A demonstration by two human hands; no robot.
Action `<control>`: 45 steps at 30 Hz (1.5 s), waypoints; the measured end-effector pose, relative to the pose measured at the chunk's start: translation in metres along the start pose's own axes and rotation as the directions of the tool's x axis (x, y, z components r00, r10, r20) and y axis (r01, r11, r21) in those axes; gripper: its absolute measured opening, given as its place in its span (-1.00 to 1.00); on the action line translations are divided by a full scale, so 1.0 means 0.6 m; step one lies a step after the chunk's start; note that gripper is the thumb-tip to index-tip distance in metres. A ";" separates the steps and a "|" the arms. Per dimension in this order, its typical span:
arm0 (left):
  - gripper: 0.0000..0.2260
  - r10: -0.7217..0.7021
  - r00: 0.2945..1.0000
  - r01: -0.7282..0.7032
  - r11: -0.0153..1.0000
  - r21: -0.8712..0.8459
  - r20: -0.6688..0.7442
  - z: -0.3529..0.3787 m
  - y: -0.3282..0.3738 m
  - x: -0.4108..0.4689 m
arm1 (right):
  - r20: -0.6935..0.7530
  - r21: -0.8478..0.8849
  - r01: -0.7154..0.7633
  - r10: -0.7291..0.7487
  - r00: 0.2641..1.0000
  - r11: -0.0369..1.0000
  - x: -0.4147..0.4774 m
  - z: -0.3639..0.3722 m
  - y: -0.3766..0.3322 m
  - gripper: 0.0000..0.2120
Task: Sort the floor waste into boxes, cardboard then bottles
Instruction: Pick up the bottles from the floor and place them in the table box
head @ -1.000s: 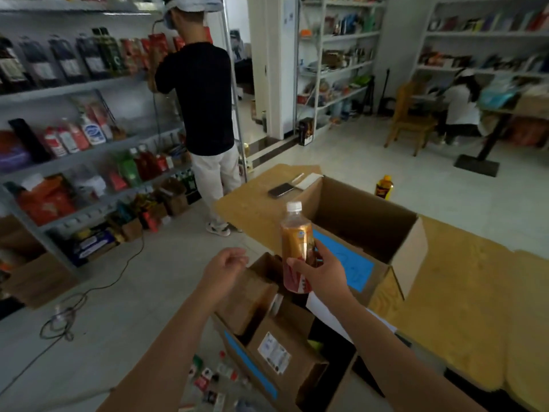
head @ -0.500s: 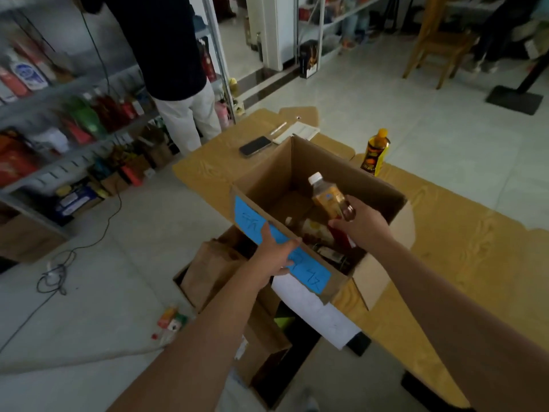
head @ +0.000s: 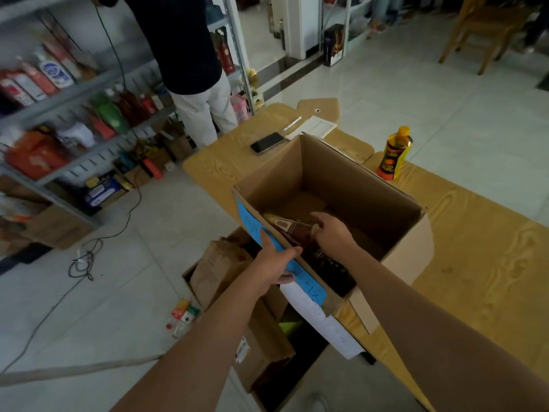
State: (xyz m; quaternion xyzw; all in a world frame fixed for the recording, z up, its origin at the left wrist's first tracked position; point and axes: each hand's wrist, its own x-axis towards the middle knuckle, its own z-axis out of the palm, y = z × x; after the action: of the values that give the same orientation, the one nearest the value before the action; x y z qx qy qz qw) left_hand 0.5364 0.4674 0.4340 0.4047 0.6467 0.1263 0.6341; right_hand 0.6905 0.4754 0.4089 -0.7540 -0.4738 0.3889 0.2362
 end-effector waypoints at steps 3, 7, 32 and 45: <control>-0.04 0.013 1.000 -0.012 1.000 -0.015 0.020 -0.001 -0.001 -0.001 | 0.034 -0.070 0.019 -0.017 0.999 0.997 -0.003 0.008 0.003 -0.65; -0.06 0.030 0.999 -0.031 0.999 0.014 0.036 -0.007 -0.004 -0.007 | 0.020 -0.033 0.061 -0.060 0.998 0.998 -0.009 0.012 0.004 -0.66; -0.67 0.317 0.945 -0.317 0.948 0.004 -0.081 -0.421 -0.229 -0.202 | -0.255 -0.156 0.172 -0.208 0.944 0.973 -0.254 0.248 -0.219 -0.58; -0.71 0.111 0.949 -0.162 0.975 -0.154 -0.295 -0.649 -0.600 -0.223 | 0.144 -0.121 0.048 -0.030 0.989 0.991 -0.395 0.707 -0.161 -0.74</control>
State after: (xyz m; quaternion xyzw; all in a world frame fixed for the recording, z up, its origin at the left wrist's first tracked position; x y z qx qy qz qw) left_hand 0.0290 0.2812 0.3502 0.3685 0.6878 0.2838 0.5574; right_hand 0.2364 0.2996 0.3163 -0.7283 -0.5273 0.4064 0.1622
